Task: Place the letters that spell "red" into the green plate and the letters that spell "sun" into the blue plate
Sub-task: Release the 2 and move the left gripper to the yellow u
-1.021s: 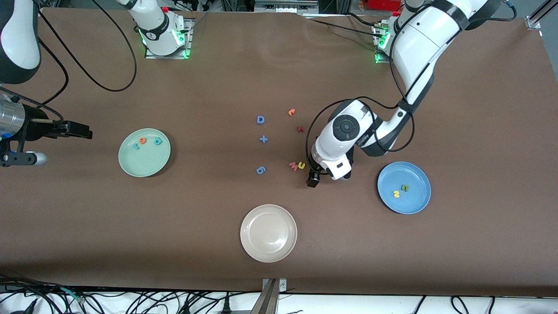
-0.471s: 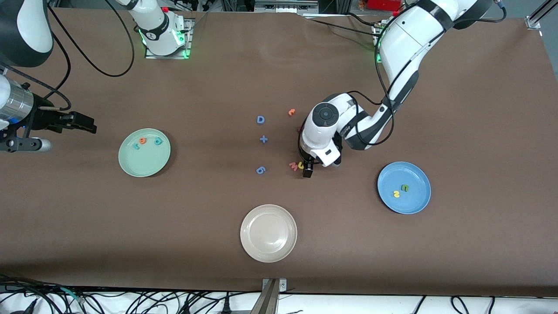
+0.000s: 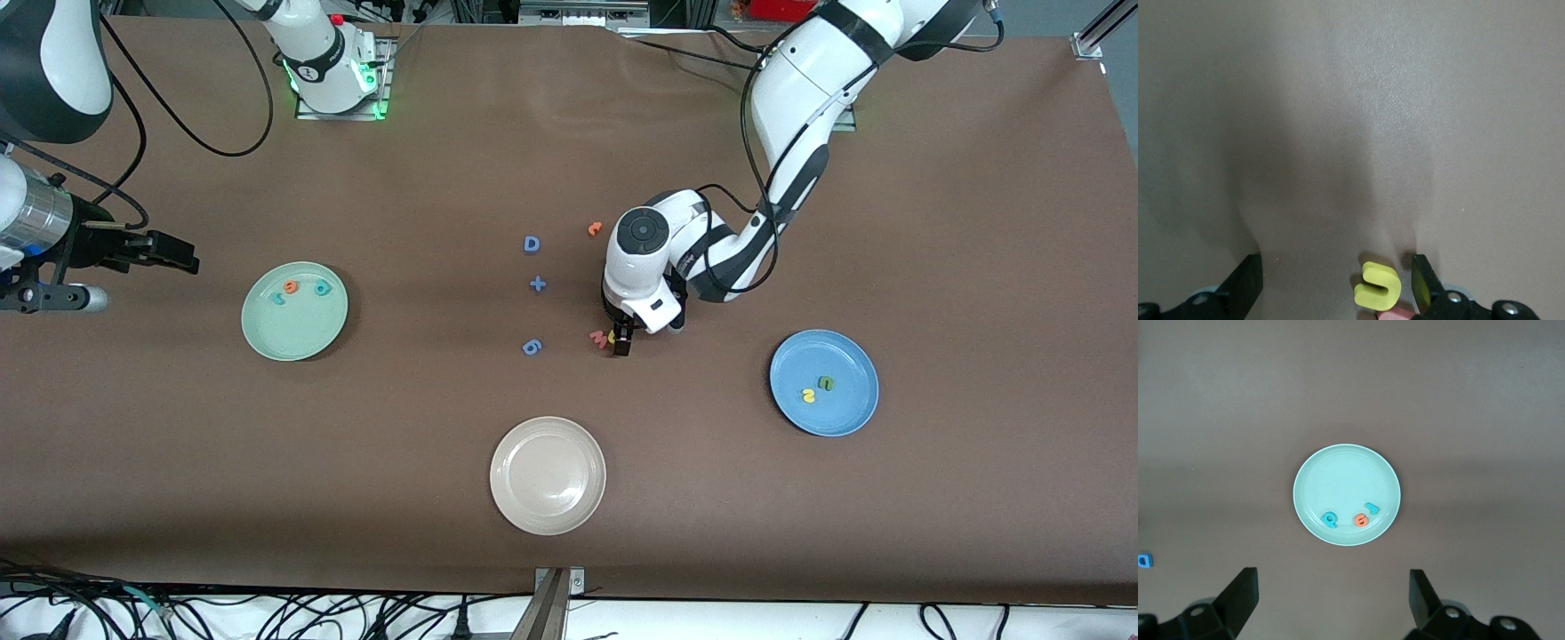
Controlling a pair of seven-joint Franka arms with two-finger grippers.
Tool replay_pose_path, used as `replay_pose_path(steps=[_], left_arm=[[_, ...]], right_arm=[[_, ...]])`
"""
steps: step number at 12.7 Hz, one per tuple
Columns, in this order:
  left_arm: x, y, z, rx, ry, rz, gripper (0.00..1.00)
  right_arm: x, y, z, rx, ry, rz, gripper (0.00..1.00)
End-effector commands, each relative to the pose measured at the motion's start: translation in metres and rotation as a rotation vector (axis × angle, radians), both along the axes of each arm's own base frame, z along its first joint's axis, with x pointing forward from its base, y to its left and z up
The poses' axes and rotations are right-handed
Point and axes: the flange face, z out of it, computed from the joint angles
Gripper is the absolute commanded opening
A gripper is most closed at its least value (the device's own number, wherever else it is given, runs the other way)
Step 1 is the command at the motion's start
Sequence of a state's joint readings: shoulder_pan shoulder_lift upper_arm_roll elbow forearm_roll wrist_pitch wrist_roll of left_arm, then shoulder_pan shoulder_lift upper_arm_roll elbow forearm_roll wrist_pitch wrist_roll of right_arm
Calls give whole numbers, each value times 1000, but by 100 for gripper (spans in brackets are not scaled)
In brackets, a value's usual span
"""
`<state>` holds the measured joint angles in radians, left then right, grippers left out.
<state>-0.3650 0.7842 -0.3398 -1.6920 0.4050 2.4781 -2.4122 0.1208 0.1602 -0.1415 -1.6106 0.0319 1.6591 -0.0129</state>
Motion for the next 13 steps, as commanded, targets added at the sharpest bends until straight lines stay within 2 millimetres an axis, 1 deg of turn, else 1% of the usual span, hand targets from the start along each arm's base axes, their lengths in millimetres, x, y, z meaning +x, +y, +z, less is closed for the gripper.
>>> replay_pose_path(steps=[1, 5, 8, 9, 10, 13], left_arm=[[14, -7, 8, -7, -45, 18, 98], [23, -11, 8, -21, -55, 22, 98], [24, -16, -2, -22, -47, 18, 97], [24, -15, -5, -18, -45, 17, 96], [24, -15, -5, -15, -46, 13, 93], [24, -14, -3, -13, -46, 12, 58]], right_arm=[[-5, -1, 2, -7, -9, 12, 100], [-5, -1, 2, -7, -9, 11, 100], [-5, 0, 2, -7, -9, 12, 100], [-5, 1, 2, -7, -9, 14, 100], [-5, 1, 2, -7, -9, 14, 100], [-5, 0, 2, -7, -9, 14, 100]])
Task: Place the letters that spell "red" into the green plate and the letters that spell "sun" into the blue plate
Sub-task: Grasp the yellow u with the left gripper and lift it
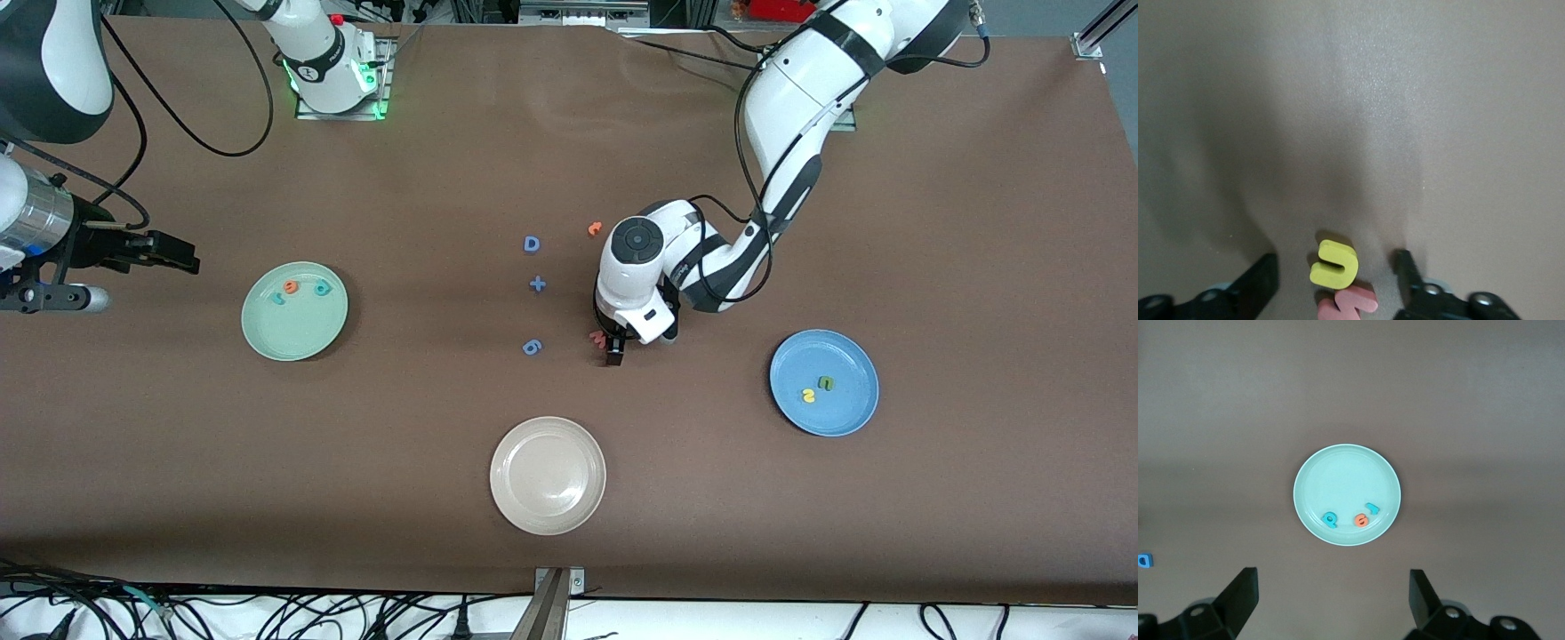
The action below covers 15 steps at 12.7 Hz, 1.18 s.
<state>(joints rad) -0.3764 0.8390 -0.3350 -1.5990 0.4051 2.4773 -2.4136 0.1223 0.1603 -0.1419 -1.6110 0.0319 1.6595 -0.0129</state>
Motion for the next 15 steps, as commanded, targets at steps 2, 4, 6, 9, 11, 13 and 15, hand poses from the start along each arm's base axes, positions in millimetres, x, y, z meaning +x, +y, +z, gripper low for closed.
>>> replay_pose_path(steps=[2, 4, 6, 9, 11, 13, 15], left_arm=[[4, -1, -6, 29, -20, -29, 49], [4, 0, -7, 35, -18, -53, 49], [3, 2, -9, 40, -16, -57, 49], [5, 7, -12, 69, -19, -73, 48], [4, 9, -13, 74, -16, -94, 48], [4, 9, -13, 74, -16, -97, 47], [4, 10, -13, 76, -15, -108, 43]], right_arm=[[-5, 0, 2, -7, -9, 11, 100], [-5, 0, 2, -7, -9, 13, 100], [-5, 0, 2, -6, -9, 14, 100], [-5, -1, 2, -6, -10, 13, 100], [-5, 0, 2, -6, -9, 14, 100], [-5, 0, 2, -6, -9, 14, 100], [-5, -1, 2, -5, -9, 12, 100]])
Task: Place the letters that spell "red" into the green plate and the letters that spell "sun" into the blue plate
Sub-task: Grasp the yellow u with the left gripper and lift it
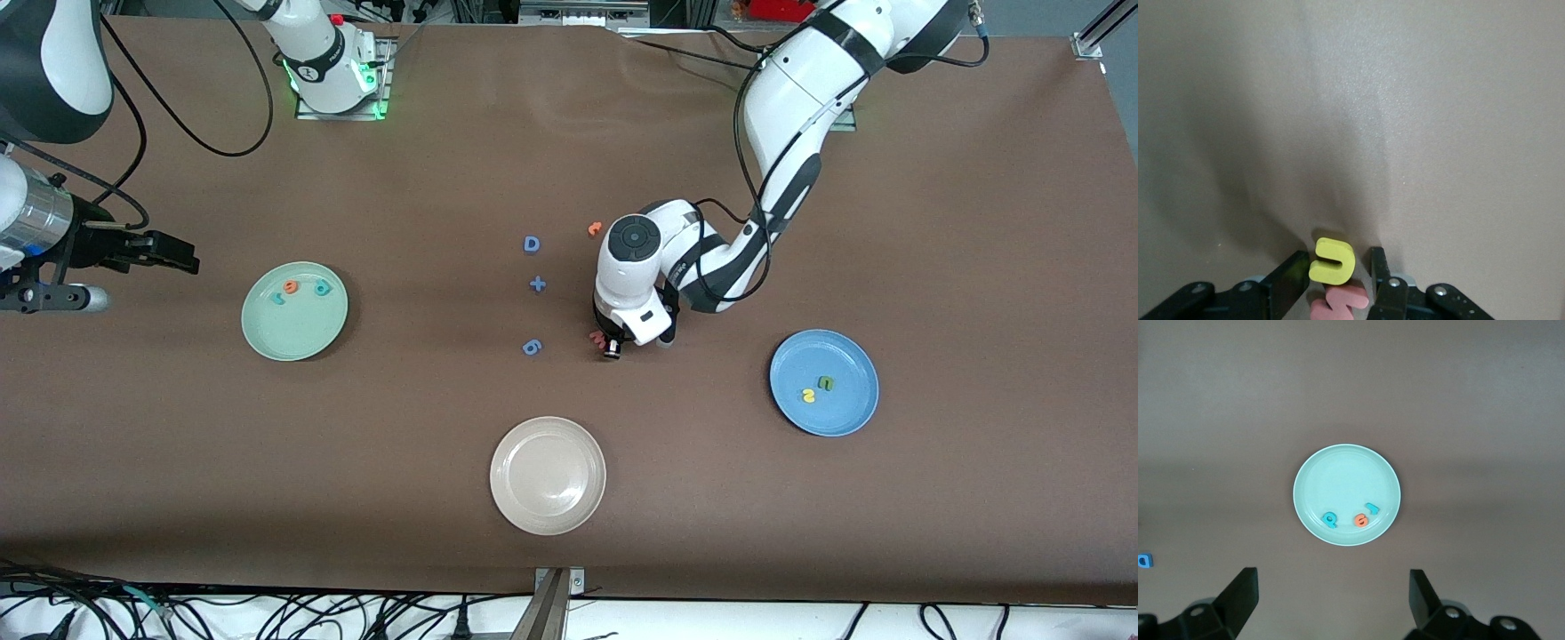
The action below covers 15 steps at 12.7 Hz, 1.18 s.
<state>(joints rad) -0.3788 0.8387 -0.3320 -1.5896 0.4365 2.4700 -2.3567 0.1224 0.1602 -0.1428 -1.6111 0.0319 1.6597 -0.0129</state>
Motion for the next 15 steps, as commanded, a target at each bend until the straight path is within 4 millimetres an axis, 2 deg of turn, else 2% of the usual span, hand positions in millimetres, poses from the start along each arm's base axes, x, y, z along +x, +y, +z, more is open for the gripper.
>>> replay_pose_path(steps=[1, 4, 10, 15], left_arm=[[1, 10, -17, 58, 9, -41, 43], [0, 12, -20, 68, 17, -62, 37], [4, 22, -25, 93, 27, -98, 34], [4, 22, -26, 97, 27, -111, 22]], right_arm=[[-5, -1, 2, -6, -9, 13, 100], [-5, -1, 2, -5, -9, 13, 100], [-5, 0, 2, -5, -9, 15, 100], [-5, -1, 2, -5, -9, 13, 100]])
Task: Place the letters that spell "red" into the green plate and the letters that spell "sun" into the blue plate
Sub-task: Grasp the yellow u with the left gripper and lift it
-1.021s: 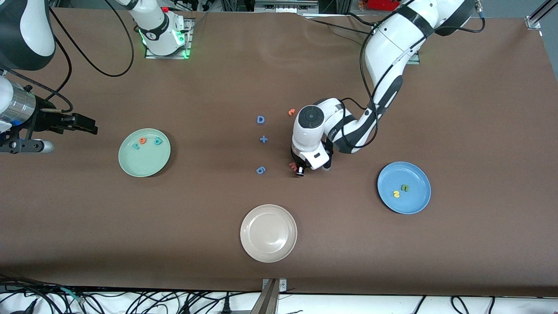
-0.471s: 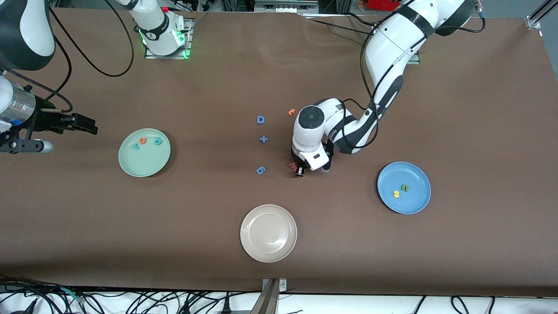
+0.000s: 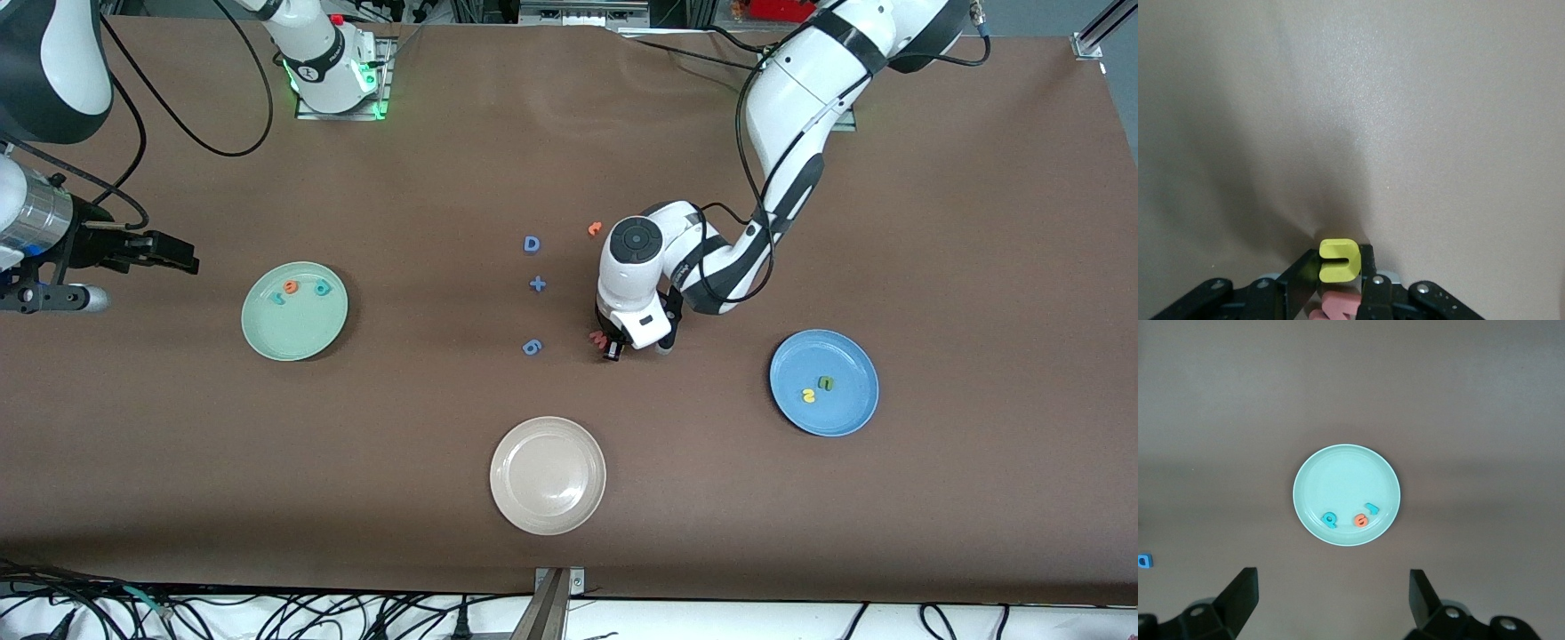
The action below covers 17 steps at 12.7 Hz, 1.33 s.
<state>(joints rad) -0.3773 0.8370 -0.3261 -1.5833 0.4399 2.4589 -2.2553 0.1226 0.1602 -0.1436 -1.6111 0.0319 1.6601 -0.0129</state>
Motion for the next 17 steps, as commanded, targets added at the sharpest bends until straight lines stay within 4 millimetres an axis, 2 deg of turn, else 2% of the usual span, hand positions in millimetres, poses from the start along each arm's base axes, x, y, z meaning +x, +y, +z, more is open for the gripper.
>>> replay_pose_path(steps=[1, 8, 13, 17], left_arm=[[-1, 19, -30, 78, 34, -15, 22], [4, 22, -21, 104, 47, -36, 13], [9, 28, -17, 118, 61, -40, 13], [26, 34, 1, 121, 60, -25, 13]], right_arm=[[-4, 0, 1, -5, -7, 14, 100], [-4, 0, 1, -5, -7, 14, 100], [-4, 0, 2, -5, -8, 14, 100], [-5, 0, 1, -5, -5, 14, 100]])
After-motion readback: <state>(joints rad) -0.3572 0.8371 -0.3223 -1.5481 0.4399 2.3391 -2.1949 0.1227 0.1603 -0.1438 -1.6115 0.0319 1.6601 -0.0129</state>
